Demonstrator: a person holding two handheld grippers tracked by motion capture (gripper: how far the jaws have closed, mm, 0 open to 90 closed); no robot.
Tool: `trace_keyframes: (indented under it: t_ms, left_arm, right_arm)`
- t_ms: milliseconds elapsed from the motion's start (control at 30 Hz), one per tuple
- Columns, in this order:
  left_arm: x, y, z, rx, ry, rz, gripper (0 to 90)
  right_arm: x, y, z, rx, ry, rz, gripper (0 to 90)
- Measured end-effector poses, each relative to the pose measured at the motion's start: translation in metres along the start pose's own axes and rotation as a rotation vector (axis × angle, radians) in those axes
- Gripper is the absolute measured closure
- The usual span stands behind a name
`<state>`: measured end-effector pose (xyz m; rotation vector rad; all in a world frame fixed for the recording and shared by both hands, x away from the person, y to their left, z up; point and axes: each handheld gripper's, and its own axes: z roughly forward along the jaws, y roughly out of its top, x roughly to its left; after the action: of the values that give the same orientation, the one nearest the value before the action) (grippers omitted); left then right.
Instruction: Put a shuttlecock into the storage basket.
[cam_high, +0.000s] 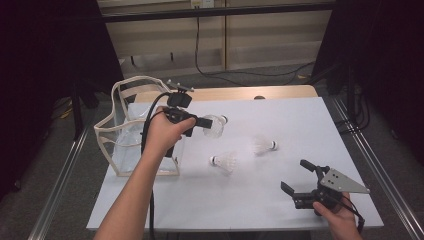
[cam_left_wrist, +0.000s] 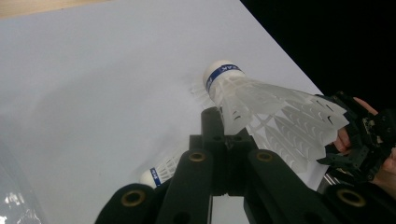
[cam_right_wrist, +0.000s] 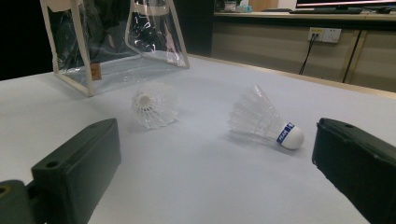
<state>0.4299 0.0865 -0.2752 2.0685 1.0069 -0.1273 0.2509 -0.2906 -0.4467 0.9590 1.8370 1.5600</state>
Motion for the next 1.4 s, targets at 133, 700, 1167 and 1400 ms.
trace_keyframes:
  t_ms: [133,700,1167,1400]
  left_arm:
    - [0.001,0.001,-0.003,-0.003,0.001,-0.005,90.0]
    - [0.002,0.008,-0.012,-0.002,0.021,-0.001,90.0]
    - [0.006,0.011,-0.020,-0.001,0.035,-0.009,90.0]
    - [0.007,0.012,-0.024,-0.006,0.041,-0.019,90.0]
  right_arm:
    - [0.000,0.000,0.000,0.001,0.001,0.003,0.8]
    - [0.000,0.000,0.000,0.001,0.002,0.001,0.8]
    - [0.000,0.000,0.000,0.000,0.001,0.001,0.8]
    - [0.000,0.000,0.000,0.003,0.002,-0.003,0.8]
